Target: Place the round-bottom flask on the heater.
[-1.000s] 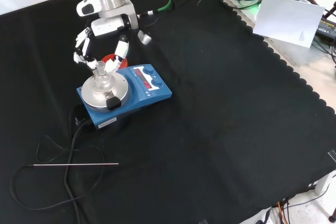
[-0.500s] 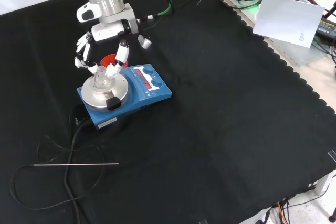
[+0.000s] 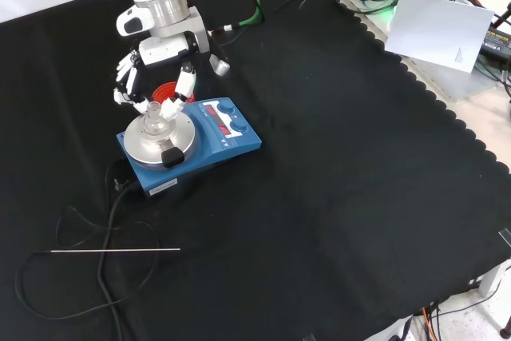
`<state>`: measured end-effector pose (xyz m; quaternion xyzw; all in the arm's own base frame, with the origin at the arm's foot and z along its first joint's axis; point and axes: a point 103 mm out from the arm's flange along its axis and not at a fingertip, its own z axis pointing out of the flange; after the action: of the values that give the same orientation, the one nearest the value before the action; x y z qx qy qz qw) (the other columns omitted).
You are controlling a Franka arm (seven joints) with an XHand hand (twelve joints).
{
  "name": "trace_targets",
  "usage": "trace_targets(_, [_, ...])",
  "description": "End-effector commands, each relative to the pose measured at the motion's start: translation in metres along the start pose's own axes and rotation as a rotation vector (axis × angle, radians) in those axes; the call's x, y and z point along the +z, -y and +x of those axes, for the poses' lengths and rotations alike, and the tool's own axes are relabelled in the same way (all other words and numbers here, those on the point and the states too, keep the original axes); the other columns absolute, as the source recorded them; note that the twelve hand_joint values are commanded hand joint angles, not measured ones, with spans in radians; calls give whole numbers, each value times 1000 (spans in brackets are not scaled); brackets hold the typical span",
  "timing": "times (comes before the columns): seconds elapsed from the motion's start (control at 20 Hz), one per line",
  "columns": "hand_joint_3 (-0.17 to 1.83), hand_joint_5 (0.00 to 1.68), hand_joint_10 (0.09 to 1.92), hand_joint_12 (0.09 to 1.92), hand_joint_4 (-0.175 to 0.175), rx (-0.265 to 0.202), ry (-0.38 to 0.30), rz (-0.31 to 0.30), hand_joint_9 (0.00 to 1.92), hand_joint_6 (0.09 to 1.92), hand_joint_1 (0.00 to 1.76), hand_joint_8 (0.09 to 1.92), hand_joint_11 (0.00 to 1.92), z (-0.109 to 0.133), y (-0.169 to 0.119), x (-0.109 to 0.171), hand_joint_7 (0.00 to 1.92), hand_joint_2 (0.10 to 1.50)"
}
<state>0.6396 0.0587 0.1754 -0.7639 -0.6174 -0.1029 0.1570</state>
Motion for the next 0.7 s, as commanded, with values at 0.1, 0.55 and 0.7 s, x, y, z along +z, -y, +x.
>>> trace_targets(0.1, [575,1048,574,1293,175,-1,-33,26,705,1020,1053,628,351,-5,-1,0,504,799])
trace_targets(0.55, [667,710,629,1311,-15,-22,-29,41,621,844,943,645,271,-5,2,-3,442,658])
trace_targets(0.7, [672,541,628,1311,-22,-33,-24,45,606,780,932,642,251,-5,4,-5,424,624])
